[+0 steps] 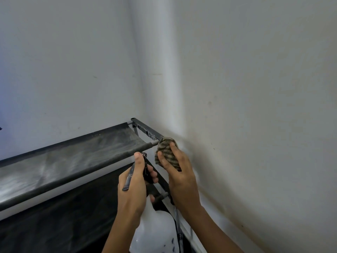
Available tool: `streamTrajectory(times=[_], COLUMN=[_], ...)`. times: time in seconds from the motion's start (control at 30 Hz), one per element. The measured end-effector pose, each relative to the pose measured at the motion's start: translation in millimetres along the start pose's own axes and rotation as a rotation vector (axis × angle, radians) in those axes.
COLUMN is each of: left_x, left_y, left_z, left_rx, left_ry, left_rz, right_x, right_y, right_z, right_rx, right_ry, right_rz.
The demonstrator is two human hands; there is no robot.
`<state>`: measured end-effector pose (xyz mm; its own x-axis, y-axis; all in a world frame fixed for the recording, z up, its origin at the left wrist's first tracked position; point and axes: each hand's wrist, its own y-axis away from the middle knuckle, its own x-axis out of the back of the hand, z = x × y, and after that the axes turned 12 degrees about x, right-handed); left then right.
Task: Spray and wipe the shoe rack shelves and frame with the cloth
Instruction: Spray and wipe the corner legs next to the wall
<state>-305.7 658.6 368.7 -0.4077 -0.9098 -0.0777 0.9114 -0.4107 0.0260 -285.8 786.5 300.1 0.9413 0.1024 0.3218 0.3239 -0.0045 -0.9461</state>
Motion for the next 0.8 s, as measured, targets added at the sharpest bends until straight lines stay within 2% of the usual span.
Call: streamTrajectory(times=[0.07, 0.1, 0.2, 0.23, 0.27, 0.3, 0.33, 0.43, 0.47, 0.53, 0.67, 0.8], left_x=[-0.6, -0.5, 2.1, 3.4, 4.5, 5.1, 5.1, 3.4, 2.6, 1.9, 0.5, -2.2], left_y=[2.4, 3.9, 6.1, 5.7, 5.0, 4.5, 4.5, 4.2, 4.7, 5.2, 2.7, 2.7], left_z=[0.7, 0.9, 2.8, 3.2, 3.8, 4.3, 4.6, 3.3, 2.9, 2.8, 1.4, -1.2], left_rx=[0.004, 0.004, 0.010, 0.014, 0.015, 0.012, 0.010, -0.001, -0.004, -0.010, -0.014, -0.030], left_ry=[0.002, 0.000, 0.005, 0.012, 0.015, 0.014, 0.013, 0.000, -0.003, -0.003, -0.003, -0.045], left_rz=[-0.010, -0.010, -0.004, -0.002, -0.003, -0.003, -0.002, -0.005, -0.005, -0.008, -0.018, -0.011], right_x=[2.4, 4.5, 12.0, 13.8, 15.2, 15.9, 16.1, 11.6, 8.9, 8.5, 18.2, 26.7], right_y=[-2.5, -6.4, -25.4, -28.1, -28.0, -25.8, -22.2, -5.0, 4.2, 25.9, 61.3, 31.3], right_z=[-2.7, -6.1, -19.5, -21.0, -20.8, -19.1, -16.8, -6.9, -5.1, -5.7, -5.2, -5.8], right_rx=[-0.025, -0.106, -0.547, -0.644, -0.660, -0.592, -0.457, -0.010, 0.037, -0.027, -0.116, -0.134], right_ry=[-0.075, -0.180, -0.517, -0.502, -0.427, -0.352, -0.300, 0.012, 0.088, 0.083, 0.020, 0.004], right_rz=[0.077, 0.145, 0.510, 0.627, 0.698, 0.691, 0.596, 0.094, -0.015, -0.144, -0.189, 0.012])
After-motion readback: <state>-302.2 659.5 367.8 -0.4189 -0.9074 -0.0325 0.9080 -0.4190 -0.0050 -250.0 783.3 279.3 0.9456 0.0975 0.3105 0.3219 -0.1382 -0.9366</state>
